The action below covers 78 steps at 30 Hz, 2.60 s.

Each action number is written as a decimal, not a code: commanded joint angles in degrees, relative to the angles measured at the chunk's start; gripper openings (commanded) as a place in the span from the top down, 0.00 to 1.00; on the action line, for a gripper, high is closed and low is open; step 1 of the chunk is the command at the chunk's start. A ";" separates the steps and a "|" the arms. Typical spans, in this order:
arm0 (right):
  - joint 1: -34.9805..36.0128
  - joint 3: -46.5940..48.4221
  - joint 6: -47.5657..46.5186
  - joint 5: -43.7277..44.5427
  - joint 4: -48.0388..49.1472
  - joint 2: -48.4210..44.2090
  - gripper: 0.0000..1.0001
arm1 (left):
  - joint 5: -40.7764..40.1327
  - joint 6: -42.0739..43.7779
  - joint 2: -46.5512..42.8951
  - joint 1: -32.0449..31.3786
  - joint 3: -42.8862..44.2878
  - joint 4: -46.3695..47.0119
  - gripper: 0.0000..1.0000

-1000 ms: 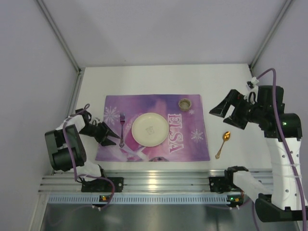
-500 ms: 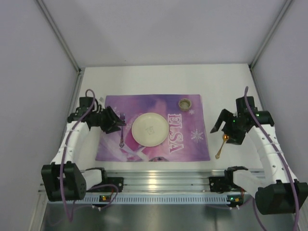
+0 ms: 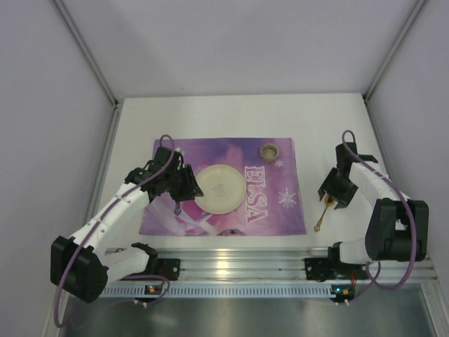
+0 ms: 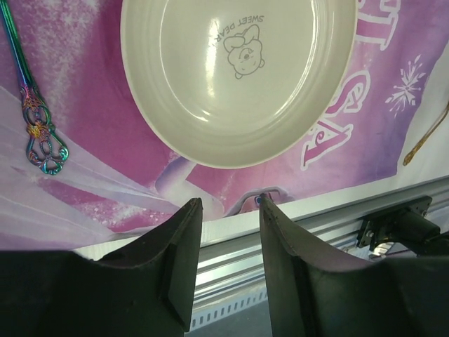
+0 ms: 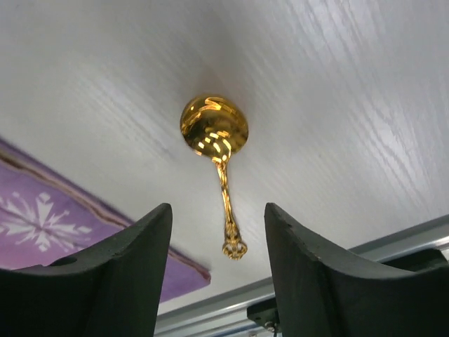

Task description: Set the dinner table for one person

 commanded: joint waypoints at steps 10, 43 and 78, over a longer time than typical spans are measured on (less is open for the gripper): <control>-2.20 -1.87 -0.78 2.61 12.28 11.49 0.66 | -3.64 0.44 1.47 -0.64 0.52 0.52 0.57; 9.74 5.99 -2.10 5.76 5.27 -0.61 1.00 | -5.66 -2.81 -6.17 -0.64 0.26 -3.61 0.60; 39.81 28.61 6.78 3.13 8.77 30.04 1.00 | -11.55 -6.77 -16.89 -0.64 2.80 -16.27 0.61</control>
